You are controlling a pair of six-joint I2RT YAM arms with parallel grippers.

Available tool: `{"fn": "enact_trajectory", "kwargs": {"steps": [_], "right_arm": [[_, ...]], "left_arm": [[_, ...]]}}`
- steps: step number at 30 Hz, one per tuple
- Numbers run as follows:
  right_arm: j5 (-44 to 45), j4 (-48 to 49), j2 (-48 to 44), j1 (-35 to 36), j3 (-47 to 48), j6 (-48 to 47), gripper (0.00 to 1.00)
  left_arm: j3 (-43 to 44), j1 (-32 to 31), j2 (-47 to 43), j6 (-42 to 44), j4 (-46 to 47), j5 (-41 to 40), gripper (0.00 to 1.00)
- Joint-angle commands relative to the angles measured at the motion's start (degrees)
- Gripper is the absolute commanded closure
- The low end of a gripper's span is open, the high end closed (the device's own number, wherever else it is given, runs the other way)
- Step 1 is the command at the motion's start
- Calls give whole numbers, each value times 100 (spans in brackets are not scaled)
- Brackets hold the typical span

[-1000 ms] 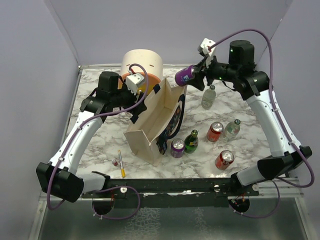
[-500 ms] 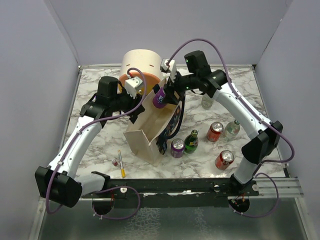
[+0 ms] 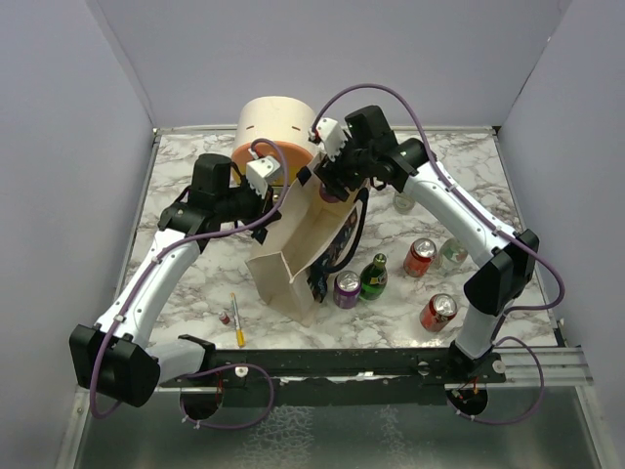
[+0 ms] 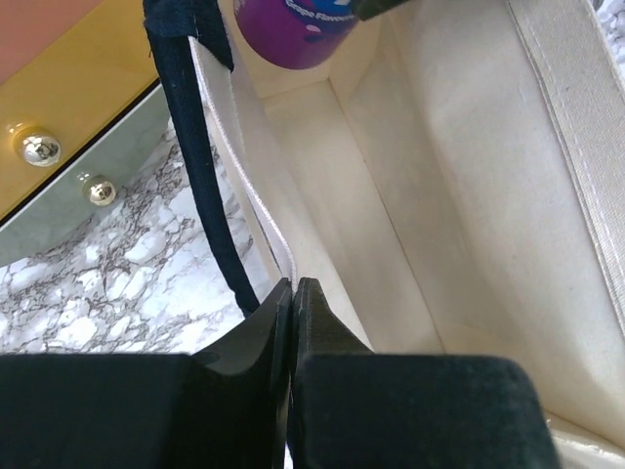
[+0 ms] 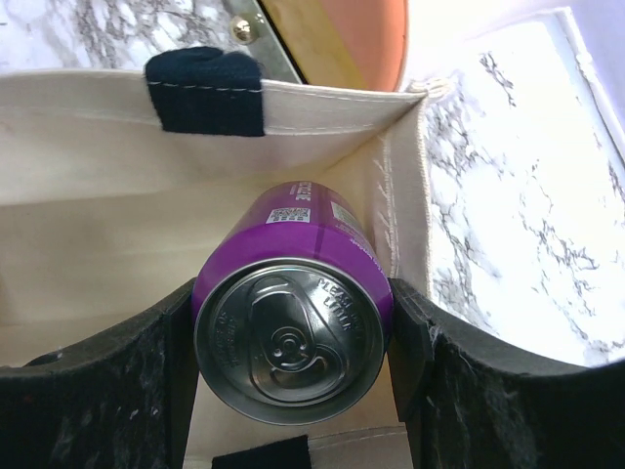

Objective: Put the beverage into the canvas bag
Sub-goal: Place the drink in the canvas bag.

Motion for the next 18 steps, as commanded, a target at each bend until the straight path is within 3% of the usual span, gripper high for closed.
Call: {"fn": "enact_trajectory", "kwargs": {"steps": [1, 10, 18], "right_arm": [[800, 567, -215, -10, 185, 70, 99], [-1339, -177, -101, 5, 267, -525, 99], [-1327, -303, -16, 192, 183, -642, 99]], "left_arm": [[-98, 7, -151, 174, -216, 448, 100], [123, 12, -45, 128, -407, 990, 100], [136, 6, 11, -157, -279, 922, 100]]}}
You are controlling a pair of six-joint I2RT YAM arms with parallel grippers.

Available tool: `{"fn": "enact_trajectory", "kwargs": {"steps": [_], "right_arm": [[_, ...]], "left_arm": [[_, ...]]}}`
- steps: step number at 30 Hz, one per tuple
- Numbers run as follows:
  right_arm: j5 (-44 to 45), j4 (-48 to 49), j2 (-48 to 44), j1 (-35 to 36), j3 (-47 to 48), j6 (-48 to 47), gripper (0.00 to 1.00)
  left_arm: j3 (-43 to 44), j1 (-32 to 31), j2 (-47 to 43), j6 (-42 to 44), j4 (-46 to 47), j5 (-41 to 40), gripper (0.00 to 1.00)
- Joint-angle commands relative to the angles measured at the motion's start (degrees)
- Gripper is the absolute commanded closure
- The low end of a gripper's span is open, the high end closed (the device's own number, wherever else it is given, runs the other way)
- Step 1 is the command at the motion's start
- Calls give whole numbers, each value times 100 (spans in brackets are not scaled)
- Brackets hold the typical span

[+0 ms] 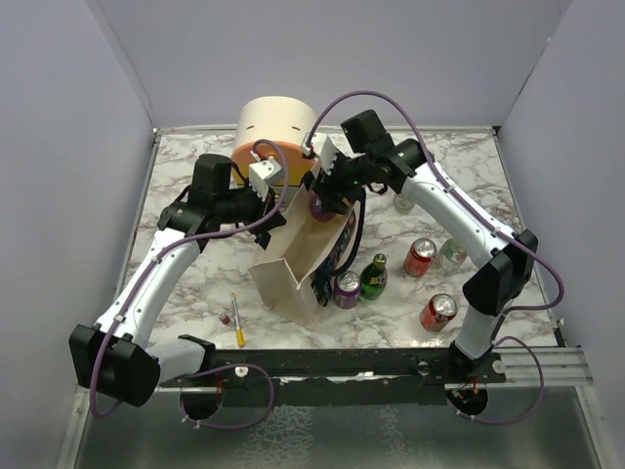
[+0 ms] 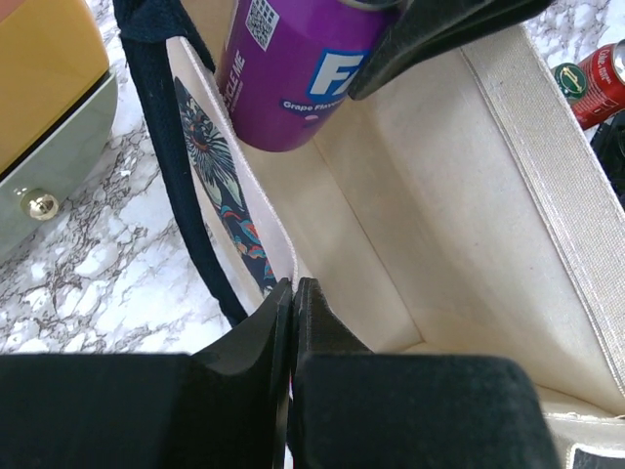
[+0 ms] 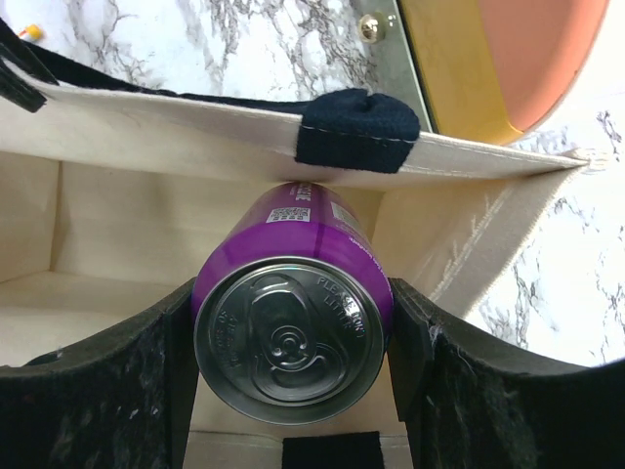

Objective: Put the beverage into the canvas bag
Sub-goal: Place the drink in the canvas bag.

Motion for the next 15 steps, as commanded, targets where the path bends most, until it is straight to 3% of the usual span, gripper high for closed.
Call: {"fn": "enact_trajectory", "kwargs": {"steps": [1, 7, 15], "right_arm": [[-255, 308, -36, 88, 50, -31, 99], [-295, 456, -11, 124, -129, 366, 99], [288, 802, -33, 133, -338, 726, 99]], "left_arm": [[69, 17, -6, -268, -35, 263, 100], [-242, 43, -134, -936, 450, 73, 100], [-466, 46, -160, -1241, 699, 602, 100]]}}
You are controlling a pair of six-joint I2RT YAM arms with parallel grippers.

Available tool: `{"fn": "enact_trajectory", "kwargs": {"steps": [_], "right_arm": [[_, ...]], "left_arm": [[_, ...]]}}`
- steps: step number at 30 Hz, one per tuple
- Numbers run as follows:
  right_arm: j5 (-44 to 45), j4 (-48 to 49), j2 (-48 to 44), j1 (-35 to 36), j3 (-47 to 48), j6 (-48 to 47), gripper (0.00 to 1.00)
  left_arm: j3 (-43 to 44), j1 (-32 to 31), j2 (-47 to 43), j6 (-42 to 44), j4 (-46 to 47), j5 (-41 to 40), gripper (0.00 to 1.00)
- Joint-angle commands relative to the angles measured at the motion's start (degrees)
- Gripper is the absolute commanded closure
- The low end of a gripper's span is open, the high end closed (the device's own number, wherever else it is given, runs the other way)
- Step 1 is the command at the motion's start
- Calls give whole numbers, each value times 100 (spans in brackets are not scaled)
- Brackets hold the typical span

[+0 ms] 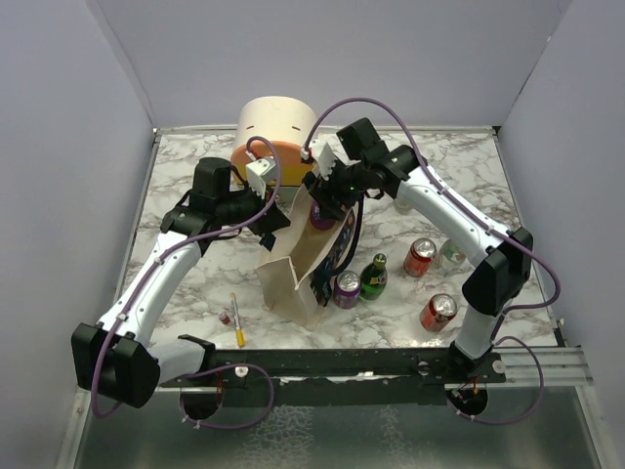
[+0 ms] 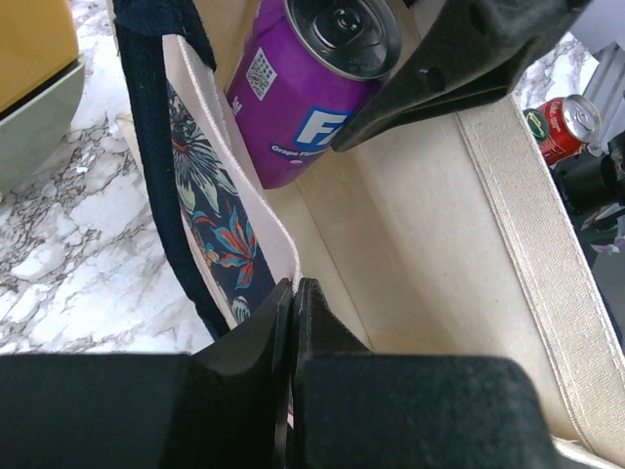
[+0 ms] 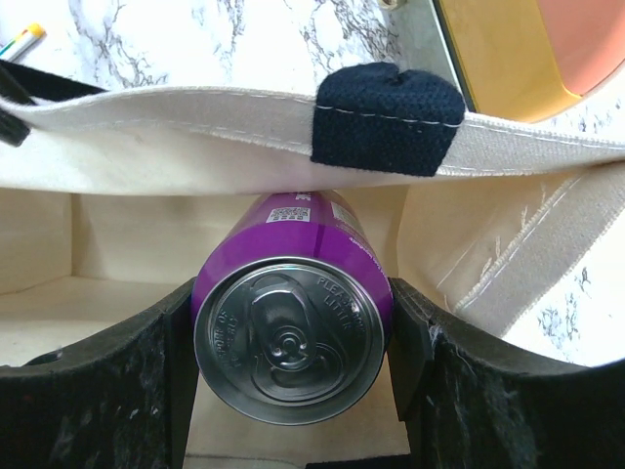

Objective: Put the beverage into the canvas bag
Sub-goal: Place the drink in the canvas bag.

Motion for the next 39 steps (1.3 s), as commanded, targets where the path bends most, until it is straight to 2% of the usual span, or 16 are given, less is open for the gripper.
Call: {"fn": "enact_trajectory", "kwargs": {"steps": [1, 7, 12, 18, 22, 28, 33, 36, 39], "right_arm": [[383, 687, -15, 50, 30, 363, 99], [624, 680, 23, 50, -126, 548, 99], [960, 850, -282, 50, -689, 523, 99], [664, 947, -453, 50, -782, 353, 99], [306, 1036, -381, 50, -809, 156, 99], [239, 1004, -169, 42, -696, -208, 99], [166, 1123, -377, 25, -884, -496, 99], [134, 1373, -519, -38, -1144, -473, 99], [-21, 1551, -662, -110, -1387, -327, 99]], "left_arm": [[-153, 8, -141, -223, 136, 422, 100], [-122, 27, -134, -223, 132, 243, 100], [-70, 27, -158, -203, 109, -42, 100], [-24, 22, -180, 45, 85, -210, 100], [268, 23, -2, 234, -132, -164, 90], [870, 27, 529, 955, -775, -41, 63], [989, 28, 649, 1028, -727, 7, 53], [1009, 26, 733, 919, -705, 34, 55], [1000, 21, 789, 750, -702, 96, 65]]}}
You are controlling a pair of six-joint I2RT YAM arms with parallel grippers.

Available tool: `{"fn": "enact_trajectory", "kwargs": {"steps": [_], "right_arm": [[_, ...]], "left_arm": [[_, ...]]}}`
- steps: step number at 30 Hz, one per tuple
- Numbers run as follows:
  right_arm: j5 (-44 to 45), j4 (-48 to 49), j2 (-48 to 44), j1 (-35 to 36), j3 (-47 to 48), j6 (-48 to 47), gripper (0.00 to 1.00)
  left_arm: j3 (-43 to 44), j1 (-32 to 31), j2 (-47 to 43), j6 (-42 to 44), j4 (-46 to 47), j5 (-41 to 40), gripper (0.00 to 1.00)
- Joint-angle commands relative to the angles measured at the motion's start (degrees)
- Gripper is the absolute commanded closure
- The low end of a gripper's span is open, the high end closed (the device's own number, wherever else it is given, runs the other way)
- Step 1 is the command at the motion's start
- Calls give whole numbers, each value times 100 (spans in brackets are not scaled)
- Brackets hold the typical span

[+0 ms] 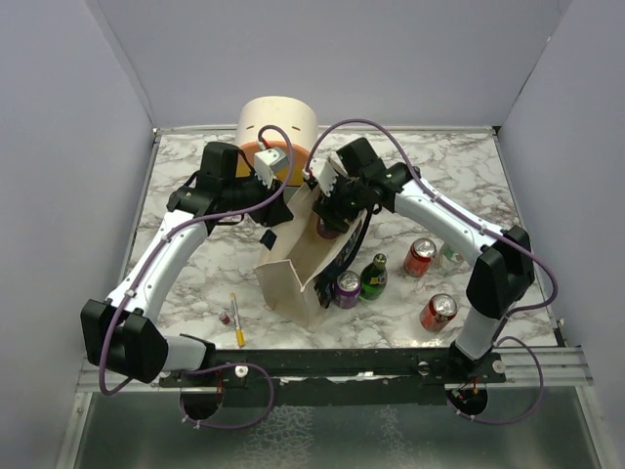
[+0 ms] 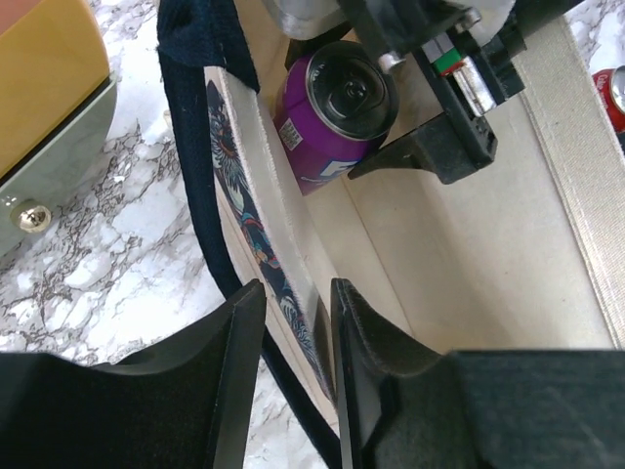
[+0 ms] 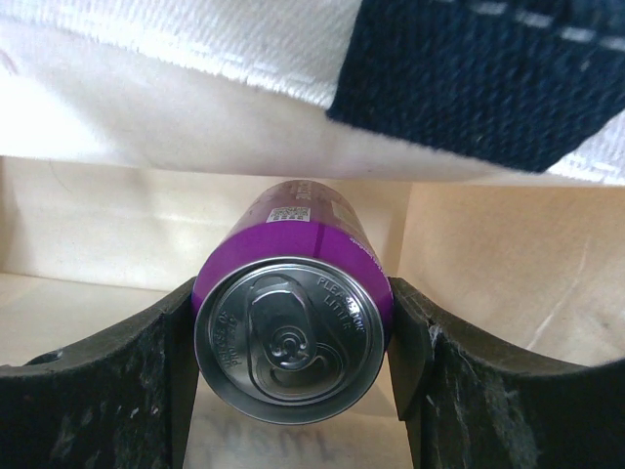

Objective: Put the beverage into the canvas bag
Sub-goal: Place the drink in the canvas bag.

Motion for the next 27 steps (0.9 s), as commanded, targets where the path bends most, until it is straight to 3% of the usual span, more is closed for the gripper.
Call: {"fn": "enact_trajectory", "kwargs": {"steps": [1, 4, 9, 18, 27], "right_arm": [[-398, 777, -595, -90, -301, 38, 99], [-555, 1061, -799, -91, -617, 126, 99], [-537, 1141, -1022, -91, -918, 173, 99], [-250, 1549, -1115, -77, -1194, 249, 99], [426, 1816, -656, -4, -1399, 166, 99]], "left_arm": [[140, 19, 84, -83, -60, 253, 70], [103, 25, 32, -74, -40, 396, 86], [-252, 19, -189, -175, 274, 622, 100], [-374, 21, -193, -537, 513, 358, 100], [-469, 37, -201, -136, 310, 275, 100]]}}
